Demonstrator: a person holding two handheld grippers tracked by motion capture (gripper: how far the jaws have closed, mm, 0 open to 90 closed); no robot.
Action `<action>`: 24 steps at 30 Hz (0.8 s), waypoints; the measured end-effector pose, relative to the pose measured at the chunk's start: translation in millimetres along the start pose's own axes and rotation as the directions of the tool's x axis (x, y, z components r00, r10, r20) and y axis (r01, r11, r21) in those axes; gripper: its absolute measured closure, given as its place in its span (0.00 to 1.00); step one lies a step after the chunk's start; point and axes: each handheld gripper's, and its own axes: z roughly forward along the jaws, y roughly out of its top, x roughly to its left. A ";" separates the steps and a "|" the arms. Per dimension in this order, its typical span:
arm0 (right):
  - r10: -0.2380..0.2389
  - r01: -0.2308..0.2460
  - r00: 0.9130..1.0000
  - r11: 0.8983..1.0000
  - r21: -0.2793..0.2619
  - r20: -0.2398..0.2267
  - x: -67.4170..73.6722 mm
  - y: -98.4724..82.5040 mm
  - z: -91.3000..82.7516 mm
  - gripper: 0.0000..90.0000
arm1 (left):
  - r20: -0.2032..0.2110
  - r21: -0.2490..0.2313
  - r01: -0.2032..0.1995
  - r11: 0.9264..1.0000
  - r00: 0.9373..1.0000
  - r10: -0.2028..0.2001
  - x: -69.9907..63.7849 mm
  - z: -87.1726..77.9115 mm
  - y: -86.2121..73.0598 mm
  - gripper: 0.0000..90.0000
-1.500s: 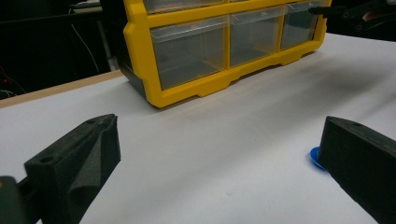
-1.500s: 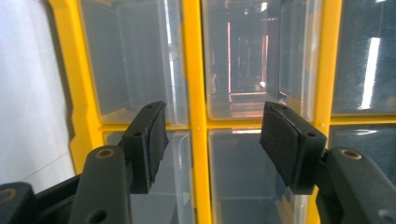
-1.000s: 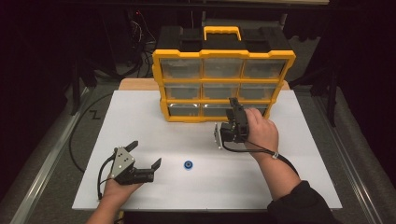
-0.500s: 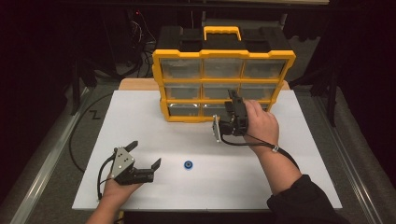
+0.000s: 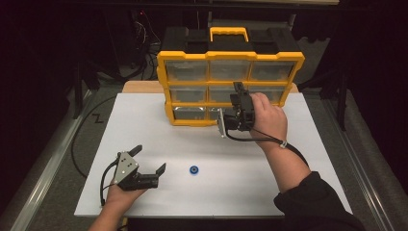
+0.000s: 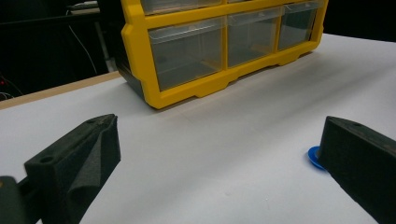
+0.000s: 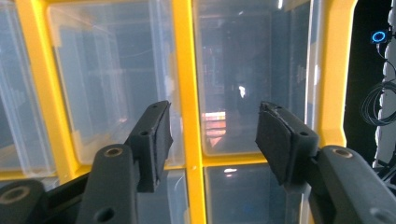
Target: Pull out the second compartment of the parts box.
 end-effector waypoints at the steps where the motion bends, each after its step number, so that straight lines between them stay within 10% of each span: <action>1: 0.002 -0.002 1.000 1.000 0.003 0.002 -1.3 0.6 0.5 0.53 | 0.001 0.001 -0.001 1.000 1.000 0.001 0.2 0.0 -0.1 0.00; 24: 0.004 -0.004 0.998 1.000 0.006 0.062 -43.4 13.6 19.1 0.63 | 0.011 0.000 0.002 1.000 1.000 -0.002 0.9 -0.3 -0.4 0.00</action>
